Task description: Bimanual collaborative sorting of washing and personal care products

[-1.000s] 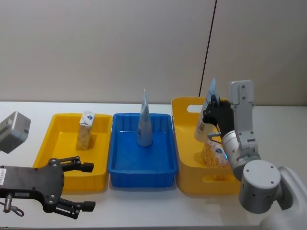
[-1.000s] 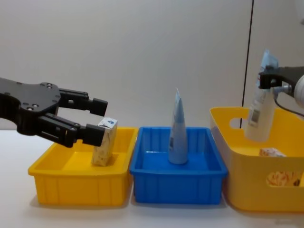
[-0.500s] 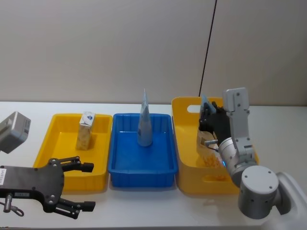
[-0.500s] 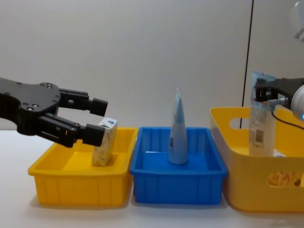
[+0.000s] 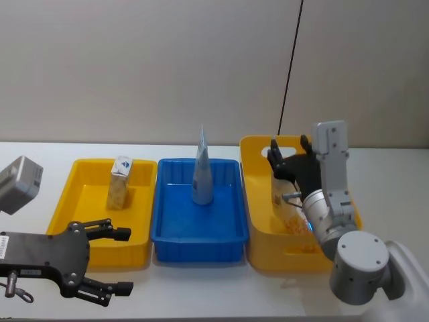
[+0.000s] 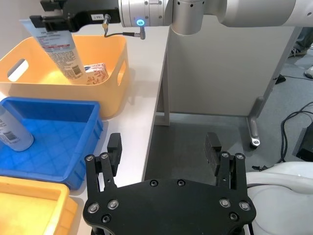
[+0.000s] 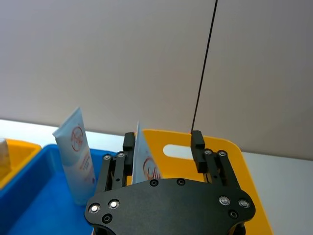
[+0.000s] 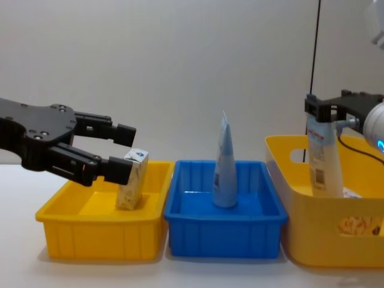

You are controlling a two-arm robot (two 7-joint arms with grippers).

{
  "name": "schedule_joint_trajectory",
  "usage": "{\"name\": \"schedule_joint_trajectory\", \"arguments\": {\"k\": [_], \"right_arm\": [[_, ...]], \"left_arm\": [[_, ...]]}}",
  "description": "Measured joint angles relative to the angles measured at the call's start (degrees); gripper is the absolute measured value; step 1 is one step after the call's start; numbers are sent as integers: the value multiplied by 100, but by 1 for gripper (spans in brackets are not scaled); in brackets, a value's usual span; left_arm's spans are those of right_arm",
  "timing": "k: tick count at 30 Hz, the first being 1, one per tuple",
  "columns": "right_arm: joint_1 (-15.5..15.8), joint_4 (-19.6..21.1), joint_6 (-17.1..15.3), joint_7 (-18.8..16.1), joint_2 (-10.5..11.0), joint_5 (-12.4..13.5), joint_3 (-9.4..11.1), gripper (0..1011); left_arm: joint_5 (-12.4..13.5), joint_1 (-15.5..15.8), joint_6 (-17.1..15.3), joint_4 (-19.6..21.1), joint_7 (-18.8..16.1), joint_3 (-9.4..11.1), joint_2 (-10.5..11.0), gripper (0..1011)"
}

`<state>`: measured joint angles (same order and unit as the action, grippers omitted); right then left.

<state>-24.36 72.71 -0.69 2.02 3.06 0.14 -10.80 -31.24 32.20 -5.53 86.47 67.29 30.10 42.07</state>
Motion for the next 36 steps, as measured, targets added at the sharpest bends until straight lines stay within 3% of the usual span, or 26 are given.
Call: {"name": "schedule_joint_trajectory", "arguments": {"k": [7, 13, 27, 36], "right_arm": [[-4, 179, 57, -186, -63, 170, 77, 866], [-10, 283, 79, -274, -106, 243, 118, 1002], [-78, 524, 75, -512, -232, 476, 245, 1000], [-6, 820, -114, -973, -156, 812, 273, 1000]], "left_arm": [[0, 0, 0, 0, 0, 0, 0, 1001], [0, 0, 0, 0, 0, 0, 0, 1001], [0, 0, 0, 0, 0, 0, 0, 1001], [0, 0, 0, 0, 0, 0, 0, 1001]]}}
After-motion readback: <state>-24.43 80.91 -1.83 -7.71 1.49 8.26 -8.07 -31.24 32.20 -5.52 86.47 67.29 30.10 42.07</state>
